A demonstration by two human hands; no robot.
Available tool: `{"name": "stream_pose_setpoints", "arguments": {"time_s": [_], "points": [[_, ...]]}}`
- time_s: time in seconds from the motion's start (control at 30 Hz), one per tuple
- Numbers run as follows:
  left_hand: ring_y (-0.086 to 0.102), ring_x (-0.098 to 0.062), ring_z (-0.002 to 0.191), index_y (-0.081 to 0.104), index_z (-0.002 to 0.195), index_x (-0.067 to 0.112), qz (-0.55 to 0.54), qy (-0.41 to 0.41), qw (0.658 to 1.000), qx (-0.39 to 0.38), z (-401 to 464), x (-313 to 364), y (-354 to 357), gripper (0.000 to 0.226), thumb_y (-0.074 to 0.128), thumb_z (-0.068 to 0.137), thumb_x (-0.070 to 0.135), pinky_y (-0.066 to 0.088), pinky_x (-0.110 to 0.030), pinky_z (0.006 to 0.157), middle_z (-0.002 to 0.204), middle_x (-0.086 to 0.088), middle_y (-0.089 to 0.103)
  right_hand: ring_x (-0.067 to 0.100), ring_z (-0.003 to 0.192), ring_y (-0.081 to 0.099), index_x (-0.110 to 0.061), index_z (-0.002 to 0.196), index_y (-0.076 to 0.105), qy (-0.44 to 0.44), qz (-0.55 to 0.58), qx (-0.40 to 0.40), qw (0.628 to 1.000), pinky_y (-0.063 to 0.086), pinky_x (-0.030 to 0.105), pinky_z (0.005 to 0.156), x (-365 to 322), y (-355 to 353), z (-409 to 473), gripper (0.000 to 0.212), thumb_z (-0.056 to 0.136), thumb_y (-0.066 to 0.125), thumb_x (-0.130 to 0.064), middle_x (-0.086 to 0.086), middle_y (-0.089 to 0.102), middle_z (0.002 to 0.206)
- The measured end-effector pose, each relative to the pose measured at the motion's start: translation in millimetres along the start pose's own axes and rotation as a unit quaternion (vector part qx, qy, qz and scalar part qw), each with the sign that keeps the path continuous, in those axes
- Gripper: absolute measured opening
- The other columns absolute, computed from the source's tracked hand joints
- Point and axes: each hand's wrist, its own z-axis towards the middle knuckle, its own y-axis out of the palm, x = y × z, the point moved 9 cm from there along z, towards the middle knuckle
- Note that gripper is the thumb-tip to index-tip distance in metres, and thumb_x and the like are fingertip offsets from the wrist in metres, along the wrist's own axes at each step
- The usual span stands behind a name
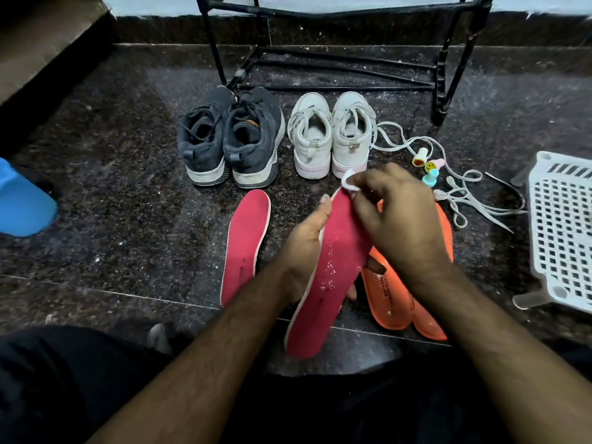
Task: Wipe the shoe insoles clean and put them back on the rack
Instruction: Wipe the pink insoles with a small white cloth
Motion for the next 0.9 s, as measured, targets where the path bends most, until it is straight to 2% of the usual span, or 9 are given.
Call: {"name": "stream_pose_setpoints", "arguments": {"time_s": [0.07, 0.13, 0.2, 0.27, 0.37, 0.5, 0.57, 0.77, 0.9], "points": [[0.061, -0.027, 0.044, 0.078, 0.084, 0.015, -0.04, 0.019, 0.999, 0.018, 1, 8, -6, 0.078, 0.026, 0.093, 0.072, 0.05, -0.034, 0.042, 0.065, -0.013, 0.068, 0.026, 0.082, 0.063, -0.021, 0.104, 0.074, -0.018, 0.0, -0.028, 0.999, 0.051, 0.04, 0.076, -13, 11, -14, 0.021, 0.084, 0.065, -0.019, 0.005, 0.063, 0.088], [0.062, -0.023, 0.051, 0.078, 0.074, 0.017, -0.073, 0.034, 0.996, 0.037, 2, 16, -13, 0.079, 0.025, 0.095, 0.071, 0.048, -0.034, 0.051, 0.064, -0.007, 0.068, 0.027, 0.081, 0.062, -0.022, 0.103, 0.072, -0.046, -0.009, -0.077, 0.996, 0.051, 0.041, 0.073, -29, 28, -30, 0.02, 0.084, 0.065, -0.019, 0.005, 0.062, 0.087], [0.062, -0.022, 0.048, 0.077, 0.07, 0.016, -0.059, 0.028, 0.997, 0.034, 1, 15, -13, 0.081, 0.023, 0.096, 0.071, 0.048, -0.032, 0.049, 0.06, -0.006, 0.066, 0.027, 0.082, 0.061, -0.021, 0.1, 0.07, -0.048, -0.007, -0.088, 0.995, 0.05, 0.04, 0.072, -29, 32, -32, 0.017, 0.084, 0.064, -0.019, 0.004, 0.061, 0.088], [0.06, -0.026, 0.04, 0.077, 0.078, 0.012, -0.017, 0.006, 1.0, 0.02, 1, 5, -6, 0.082, 0.022, 0.095, 0.072, 0.05, -0.032, 0.039, 0.06, -0.013, 0.064, 0.025, 0.083, 0.06, -0.02, 0.099, 0.069, -0.021, -0.01, -0.048, 0.999, 0.048, 0.039, 0.074, -13, 21, -18, 0.015, 0.085, 0.063, -0.019, 0.004, 0.061, 0.089], [0.06, -0.03, 0.041, 0.07, 0.104, 0.004, 0.03, -0.005, 0.999, 0.015, 2, -4, -1, 0.085, 0.025, 0.092, 0.075, 0.051, -0.033, 0.04, 0.079, -0.027, 0.066, 0.024, 0.085, 0.06, -0.018, 0.1, 0.068, 0.028, -0.024, 0.014, 0.999, 0.047, 0.039, 0.077, 15, 1, 4, 0.014, 0.087, 0.062, -0.02, 0.003, 0.061, 0.09], [0.06, -0.028, 0.041, 0.077, 0.08, 0.014, -0.041, 0.021, 0.999, 0.027, 3, 7, -9, 0.076, 0.03, 0.091, 0.072, 0.049, -0.034, 0.039, 0.06, -0.014, 0.065, 0.028, 0.083, 0.06, -0.017, 0.102, 0.069, -0.009, -0.003, -0.041, 0.999, 0.046, 0.039, 0.076, -12, 26, -16, 0.017, 0.086, 0.063, -0.016, 0.007, 0.062, 0.091], [0.059, -0.027, 0.04, 0.076, 0.072, 0.014, -0.032, 0.021, 0.999, 0.03, 3, 8, -12, 0.075, 0.033, 0.086, 0.074, 0.048, -0.033, 0.039, 0.055, -0.011, 0.062, 0.029, 0.084, 0.06, -0.016, 0.101, 0.067, -0.037, 0.0, -0.072, 0.997, 0.046, 0.04, 0.076, -24, 38, -27, 0.017, 0.085, 0.063, -0.013, 0.008, 0.062, 0.091], [0.058, -0.029, 0.039, 0.071, 0.095, 0.009, 0.041, -0.002, 0.999, 0.003, 1, -5, 7, 0.082, 0.017, 0.097, 0.07, 0.048, -0.031, 0.037, 0.071, -0.024, 0.068, 0.029, 0.088, 0.061, -0.016, 0.107, 0.069, 0.033, -0.022, 0.017, 0.999, 0.041, 0.035, 0.078, 15, 4, 4, 0.019, 0.09, 0.061, -0.019, 0.009, 0.061, 0.094], [0.061, -0.031, 0.053, 0.073, 0.084, 0.014, -0.041, 0.017, 0.999, 0.028, 3, 5, -4, 0.073, 0.03, 0.095, 0.072, 0.051, -0.036, 0.047, 0.062, -0.012, 0.066, 0.028, 0.086, 0.06, -0.013, 0.107, 0.071, -0.034, 0.002, -0.05, 0.998, 0.041, 0.035, 0.077, -26, 31, -24, 0.02, 0.09, 0.061, -0.017, 0.011, 0.062, 0.093]]}}
